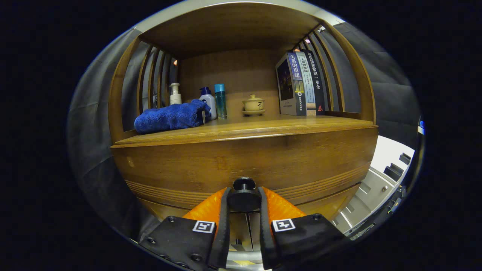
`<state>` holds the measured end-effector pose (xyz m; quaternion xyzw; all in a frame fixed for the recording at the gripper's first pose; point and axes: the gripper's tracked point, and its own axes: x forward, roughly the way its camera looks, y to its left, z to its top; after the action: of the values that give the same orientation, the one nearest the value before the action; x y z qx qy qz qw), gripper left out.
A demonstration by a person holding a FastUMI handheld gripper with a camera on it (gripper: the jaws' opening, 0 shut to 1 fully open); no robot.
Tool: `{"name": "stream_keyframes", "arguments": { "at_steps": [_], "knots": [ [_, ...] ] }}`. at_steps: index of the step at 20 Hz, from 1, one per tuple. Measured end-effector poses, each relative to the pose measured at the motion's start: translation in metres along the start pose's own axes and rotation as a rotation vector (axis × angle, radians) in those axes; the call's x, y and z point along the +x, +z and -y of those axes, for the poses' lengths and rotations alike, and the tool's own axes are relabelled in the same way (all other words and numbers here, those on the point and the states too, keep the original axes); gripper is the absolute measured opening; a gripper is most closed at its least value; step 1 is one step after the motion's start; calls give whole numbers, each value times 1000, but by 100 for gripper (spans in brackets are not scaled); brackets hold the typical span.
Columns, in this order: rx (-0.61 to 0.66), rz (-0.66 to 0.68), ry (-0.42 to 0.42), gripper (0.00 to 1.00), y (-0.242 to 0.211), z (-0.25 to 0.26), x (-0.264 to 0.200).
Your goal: Pull open the drawer, take out the items inside it, and place them on the countertop above the cabinet.
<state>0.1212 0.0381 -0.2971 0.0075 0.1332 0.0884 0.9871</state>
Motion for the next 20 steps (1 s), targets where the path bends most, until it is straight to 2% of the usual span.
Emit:
{"name": "stream_keyframes", "arguments": {
  "at_steps": [6,8,20],
  "knots": [
    [-6,-4,-28,42,-2,1,-3],
    [-2,-4,-38,36,-3,1,-3],
    [2,-15,-56,36,-11,-2,-39]
  ]
}}
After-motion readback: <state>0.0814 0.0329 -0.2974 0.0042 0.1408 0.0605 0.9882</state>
